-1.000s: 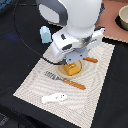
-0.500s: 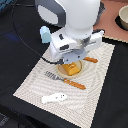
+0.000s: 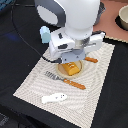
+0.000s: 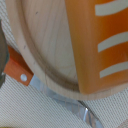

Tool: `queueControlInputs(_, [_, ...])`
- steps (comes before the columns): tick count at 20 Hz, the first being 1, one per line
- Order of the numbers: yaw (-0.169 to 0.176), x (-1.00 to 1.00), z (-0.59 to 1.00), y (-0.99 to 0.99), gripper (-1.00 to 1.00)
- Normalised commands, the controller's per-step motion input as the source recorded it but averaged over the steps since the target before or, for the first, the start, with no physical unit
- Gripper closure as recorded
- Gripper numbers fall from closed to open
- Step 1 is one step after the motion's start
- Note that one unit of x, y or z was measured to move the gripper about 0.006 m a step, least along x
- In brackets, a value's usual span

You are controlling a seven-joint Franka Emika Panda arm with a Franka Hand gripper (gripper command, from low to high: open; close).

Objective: Interact with the objects in diverse but meaningful ways.

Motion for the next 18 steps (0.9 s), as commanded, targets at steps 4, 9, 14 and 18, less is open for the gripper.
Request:
queueControlInputs(4, [0.0, -0.41, -0.07, -0.01, -1.0])
queueControlInputs(9, [0.0, -0.36, -0.3, 0.02, -1.0])
queueControlInputs(14, [0.0, -0.39, -0.38, 0.0, -1.0])
queueControlInputs(18, [0.0, -0.32, -0.35, 0.0, -1.0])
